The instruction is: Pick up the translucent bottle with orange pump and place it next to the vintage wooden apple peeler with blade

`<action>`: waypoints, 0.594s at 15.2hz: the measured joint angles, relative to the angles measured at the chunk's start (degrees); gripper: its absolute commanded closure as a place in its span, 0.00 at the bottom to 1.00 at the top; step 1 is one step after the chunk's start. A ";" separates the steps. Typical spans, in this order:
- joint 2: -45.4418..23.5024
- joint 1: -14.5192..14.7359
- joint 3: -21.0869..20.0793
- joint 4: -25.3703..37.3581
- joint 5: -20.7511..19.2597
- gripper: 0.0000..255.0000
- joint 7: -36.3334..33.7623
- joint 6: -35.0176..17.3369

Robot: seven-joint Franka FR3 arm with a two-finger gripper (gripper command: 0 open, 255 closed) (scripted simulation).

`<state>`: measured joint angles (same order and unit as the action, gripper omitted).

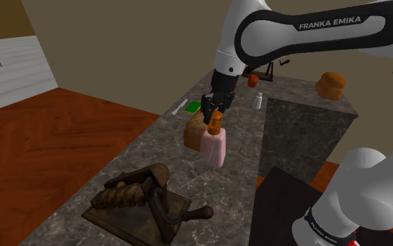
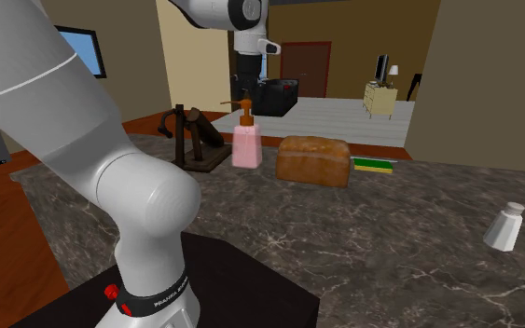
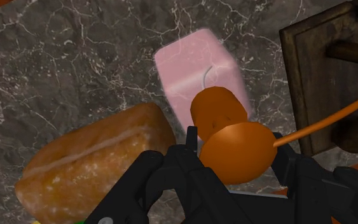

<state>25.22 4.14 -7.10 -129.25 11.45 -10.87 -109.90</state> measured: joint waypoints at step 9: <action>-0.79 0.21 -0.40 -6.03 0.62 1.00 0.90 -6.77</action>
<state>24.43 4.36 -7.50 -135.28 12.07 -9.97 -116.67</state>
